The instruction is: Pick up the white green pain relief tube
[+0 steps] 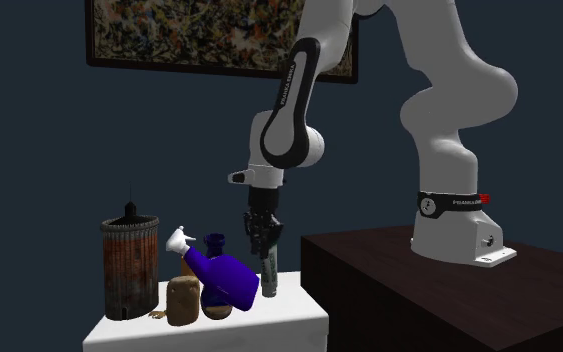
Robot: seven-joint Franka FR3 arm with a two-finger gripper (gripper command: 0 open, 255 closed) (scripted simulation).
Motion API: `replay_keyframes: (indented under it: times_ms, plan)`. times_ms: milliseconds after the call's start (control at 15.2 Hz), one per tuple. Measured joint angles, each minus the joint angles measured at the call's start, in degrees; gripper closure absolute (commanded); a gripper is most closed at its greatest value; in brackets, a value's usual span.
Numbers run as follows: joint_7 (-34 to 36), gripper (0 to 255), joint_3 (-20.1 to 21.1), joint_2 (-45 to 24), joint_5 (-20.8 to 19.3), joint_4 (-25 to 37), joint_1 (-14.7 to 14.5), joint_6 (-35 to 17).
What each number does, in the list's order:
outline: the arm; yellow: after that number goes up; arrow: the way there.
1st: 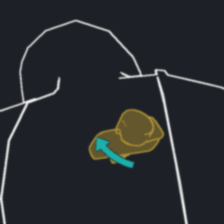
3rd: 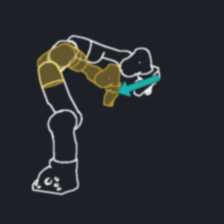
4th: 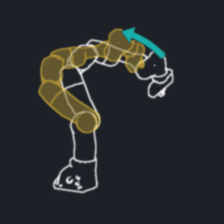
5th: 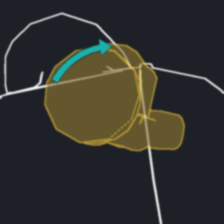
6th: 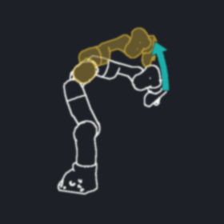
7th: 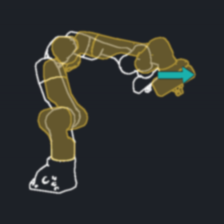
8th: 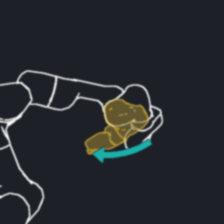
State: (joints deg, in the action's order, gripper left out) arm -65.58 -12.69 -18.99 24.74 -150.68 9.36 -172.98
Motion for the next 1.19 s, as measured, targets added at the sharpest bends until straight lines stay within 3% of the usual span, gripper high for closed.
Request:
replay_keyframes:
  times_ms: [594,924,1188]
  plan:
    - [0.18,255,-0.46,0.45,-0.31,-0.18,-0.35,0.24]
    - [4.13,255,-6.40,4.69,-5.06,-1.40,-5.40,3.51]
    - [8.96,255,-11.94,9.10,-11.37,-2.44,-9.63,6.75]
